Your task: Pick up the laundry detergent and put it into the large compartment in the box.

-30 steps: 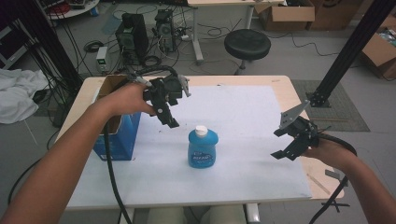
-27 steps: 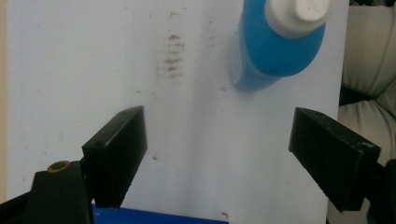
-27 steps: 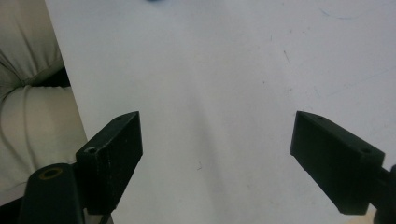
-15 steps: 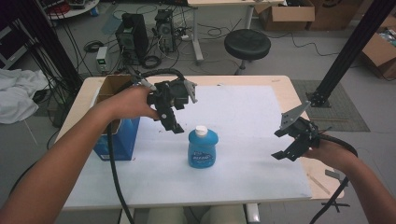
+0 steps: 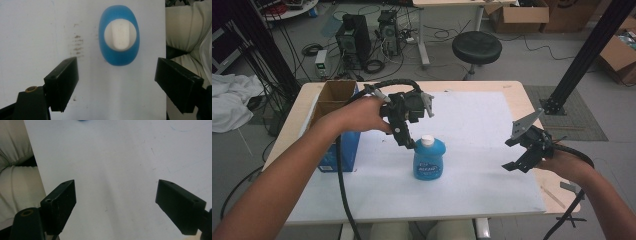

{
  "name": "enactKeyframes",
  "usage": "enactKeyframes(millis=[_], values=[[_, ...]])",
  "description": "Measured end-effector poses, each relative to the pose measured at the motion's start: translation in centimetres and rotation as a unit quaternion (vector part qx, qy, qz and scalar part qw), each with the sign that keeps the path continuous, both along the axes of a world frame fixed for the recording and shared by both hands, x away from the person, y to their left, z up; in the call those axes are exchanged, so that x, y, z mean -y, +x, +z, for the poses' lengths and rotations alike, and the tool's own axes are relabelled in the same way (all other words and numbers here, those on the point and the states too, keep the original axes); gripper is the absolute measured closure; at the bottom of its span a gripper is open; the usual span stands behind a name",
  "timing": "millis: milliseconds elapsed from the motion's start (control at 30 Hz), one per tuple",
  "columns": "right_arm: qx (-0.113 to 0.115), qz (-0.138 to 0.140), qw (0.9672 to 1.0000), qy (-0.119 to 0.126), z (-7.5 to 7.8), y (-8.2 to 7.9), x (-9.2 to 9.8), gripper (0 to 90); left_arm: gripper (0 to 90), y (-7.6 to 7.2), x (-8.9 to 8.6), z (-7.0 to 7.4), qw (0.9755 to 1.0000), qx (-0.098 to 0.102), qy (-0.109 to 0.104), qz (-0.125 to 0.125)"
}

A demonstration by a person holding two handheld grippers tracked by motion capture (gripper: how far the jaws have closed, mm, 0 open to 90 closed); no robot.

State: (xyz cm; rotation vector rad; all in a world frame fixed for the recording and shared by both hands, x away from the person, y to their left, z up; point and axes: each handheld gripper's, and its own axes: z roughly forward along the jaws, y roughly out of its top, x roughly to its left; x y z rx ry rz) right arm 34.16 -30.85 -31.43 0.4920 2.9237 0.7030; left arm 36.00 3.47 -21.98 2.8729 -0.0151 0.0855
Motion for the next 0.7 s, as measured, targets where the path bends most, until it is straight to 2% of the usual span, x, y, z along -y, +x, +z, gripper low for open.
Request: enactKeyframes(millis=[133, 700], values=[[0.000, -0.002, 1.0000, 0.001, 0.0, 0.0, 0.0, 16.5, 19.9, -0.1, 0.6, -0.3, 1.0000, -0.004, -0.005, -0.004], [0.000, 0.001, 1.0000, 0.003, -0.1, -0.1, 0.0, 16.5, 19.9, -0.3, 3.2, -2.4, 0.9997, -0.011, 0.015, -0.015]])
